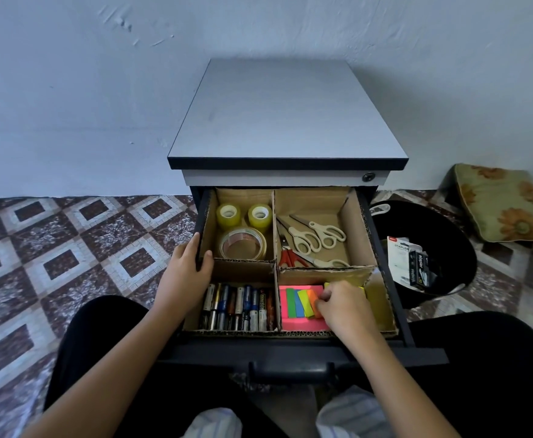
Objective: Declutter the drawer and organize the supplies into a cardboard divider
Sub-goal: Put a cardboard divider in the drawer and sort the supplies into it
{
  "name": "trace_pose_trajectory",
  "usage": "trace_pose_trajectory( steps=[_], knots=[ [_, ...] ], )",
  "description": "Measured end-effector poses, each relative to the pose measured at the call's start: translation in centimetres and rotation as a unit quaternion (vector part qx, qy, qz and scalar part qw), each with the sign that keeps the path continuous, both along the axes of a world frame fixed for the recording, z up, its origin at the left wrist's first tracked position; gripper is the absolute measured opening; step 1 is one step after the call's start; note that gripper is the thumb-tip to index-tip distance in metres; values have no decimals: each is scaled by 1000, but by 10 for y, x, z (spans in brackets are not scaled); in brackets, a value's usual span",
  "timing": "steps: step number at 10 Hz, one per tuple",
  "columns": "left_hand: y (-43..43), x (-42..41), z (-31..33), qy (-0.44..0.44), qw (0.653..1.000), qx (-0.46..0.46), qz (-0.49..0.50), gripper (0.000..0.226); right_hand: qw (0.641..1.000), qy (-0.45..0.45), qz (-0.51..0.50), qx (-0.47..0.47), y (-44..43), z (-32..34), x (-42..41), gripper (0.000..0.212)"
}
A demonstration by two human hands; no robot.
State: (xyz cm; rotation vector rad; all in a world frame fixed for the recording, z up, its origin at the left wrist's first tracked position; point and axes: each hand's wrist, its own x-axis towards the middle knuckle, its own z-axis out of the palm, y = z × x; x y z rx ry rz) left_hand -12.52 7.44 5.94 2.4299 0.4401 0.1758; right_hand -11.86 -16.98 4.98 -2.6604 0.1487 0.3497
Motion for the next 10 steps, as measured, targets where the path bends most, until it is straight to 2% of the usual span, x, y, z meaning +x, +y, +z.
trace_pose_trajectory(
  steps=[6,10],
  knots=[
    [0,0,1,3,1000,-1,-5,56,999,-18,32,-21,-3,6,5,16],
    [-1,0,2,1,1000,-1,-3,55,998,-20,46,-43,4,6,6,39]
  ],
)
